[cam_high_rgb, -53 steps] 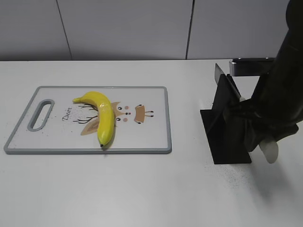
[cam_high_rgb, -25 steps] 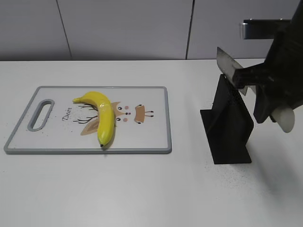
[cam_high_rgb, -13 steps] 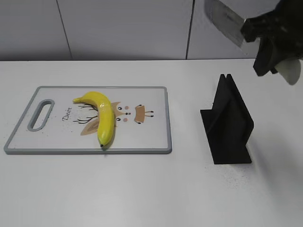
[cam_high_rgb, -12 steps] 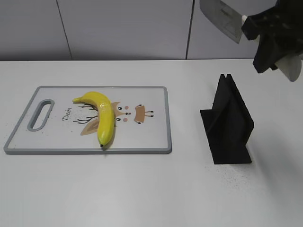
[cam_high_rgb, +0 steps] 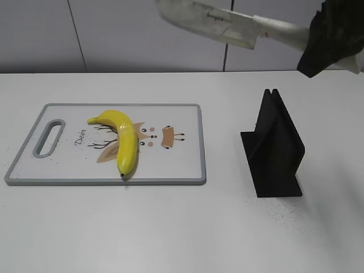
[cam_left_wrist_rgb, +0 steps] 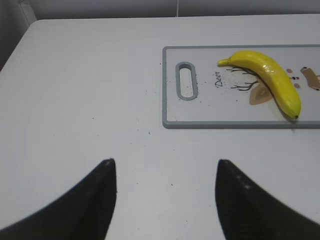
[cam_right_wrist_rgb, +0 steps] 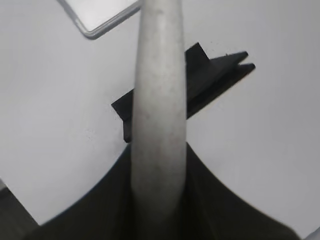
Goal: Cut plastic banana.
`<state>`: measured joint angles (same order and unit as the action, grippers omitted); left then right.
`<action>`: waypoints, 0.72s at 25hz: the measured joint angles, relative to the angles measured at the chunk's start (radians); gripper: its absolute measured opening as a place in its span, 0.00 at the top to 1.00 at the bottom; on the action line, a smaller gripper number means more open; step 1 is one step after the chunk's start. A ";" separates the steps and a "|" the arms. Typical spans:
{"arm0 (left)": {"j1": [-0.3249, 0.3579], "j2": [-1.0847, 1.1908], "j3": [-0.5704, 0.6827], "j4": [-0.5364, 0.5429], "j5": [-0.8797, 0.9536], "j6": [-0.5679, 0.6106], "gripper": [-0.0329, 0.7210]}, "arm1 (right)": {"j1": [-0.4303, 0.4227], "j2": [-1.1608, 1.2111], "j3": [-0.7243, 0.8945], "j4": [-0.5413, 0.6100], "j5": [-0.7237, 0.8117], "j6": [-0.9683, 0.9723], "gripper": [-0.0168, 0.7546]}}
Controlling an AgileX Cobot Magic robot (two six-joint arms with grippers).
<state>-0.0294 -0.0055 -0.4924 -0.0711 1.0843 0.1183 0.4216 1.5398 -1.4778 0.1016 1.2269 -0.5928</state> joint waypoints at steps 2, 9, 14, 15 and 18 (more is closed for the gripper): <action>0.000 0.004 0.000 -0.001 -0.001 0.001 0.17 | 0.000 0.012 0.000 0.028 0.000 -0.143 0.77; 0.000 0.165 -0.081 -0.113 -0.132 0.170 0.17 | 0.002 0.064 -0.021 0.066 -0.001 -0.313 0.77; -0.001 0.395 -0.172 -0.235 -0.192 0.381 0.17 | 0.002 0.116 -0.065 0.136 -0.001 -0.369 0.77; -0.004 0.450 -0.199 -0.255 -0.192 0.428 0.17 | 0.004 0.129 -0.076 0.146 -0.001 -0.372 0.77; -0.032 0.609 -0.296 -0.303 -0.175 0.573 0.17 | 0.011 0.170 -0.106 0.160 -0.002 -0.378 0.77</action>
<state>-0.0614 0.6038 -0.7882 -0.3737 0.9093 0.6914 0.4329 1.7097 -1.5835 0.2614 1.2249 -0.9704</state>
